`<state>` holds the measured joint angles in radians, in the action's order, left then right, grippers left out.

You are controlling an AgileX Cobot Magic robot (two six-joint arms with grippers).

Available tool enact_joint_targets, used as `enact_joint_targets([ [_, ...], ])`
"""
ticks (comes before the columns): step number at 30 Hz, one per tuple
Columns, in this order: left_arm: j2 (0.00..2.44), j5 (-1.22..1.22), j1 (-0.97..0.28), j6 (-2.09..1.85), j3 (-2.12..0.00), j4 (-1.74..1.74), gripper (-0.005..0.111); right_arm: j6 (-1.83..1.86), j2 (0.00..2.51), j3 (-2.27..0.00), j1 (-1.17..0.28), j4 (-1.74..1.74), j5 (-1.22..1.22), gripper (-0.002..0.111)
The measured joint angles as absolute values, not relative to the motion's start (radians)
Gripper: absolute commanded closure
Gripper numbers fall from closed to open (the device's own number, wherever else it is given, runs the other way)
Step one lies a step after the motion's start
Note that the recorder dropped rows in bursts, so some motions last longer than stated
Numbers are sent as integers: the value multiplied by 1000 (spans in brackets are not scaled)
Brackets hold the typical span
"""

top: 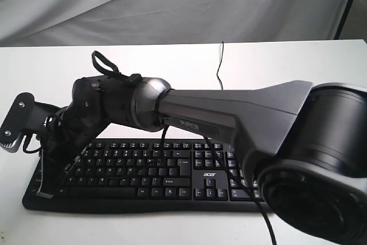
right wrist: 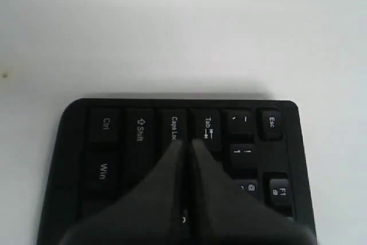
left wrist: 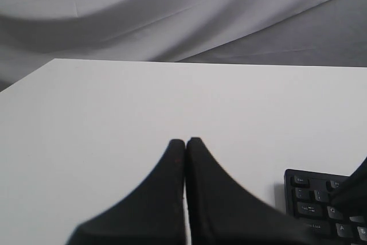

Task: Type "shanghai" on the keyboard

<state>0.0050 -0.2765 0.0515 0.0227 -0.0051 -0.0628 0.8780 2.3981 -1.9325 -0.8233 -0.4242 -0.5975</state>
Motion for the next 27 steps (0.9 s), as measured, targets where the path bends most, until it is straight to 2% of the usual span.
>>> enact_joint_targets([
  [11, 5, -277, 52, 23, -5, -63, 106, 909, 2319, -1913, -777, -369, -738, 108],
  [27, 5, -277, 52, 23, -5, -63, 106, 1011, 2110, -1594, -677, -417, -652, 108],
])
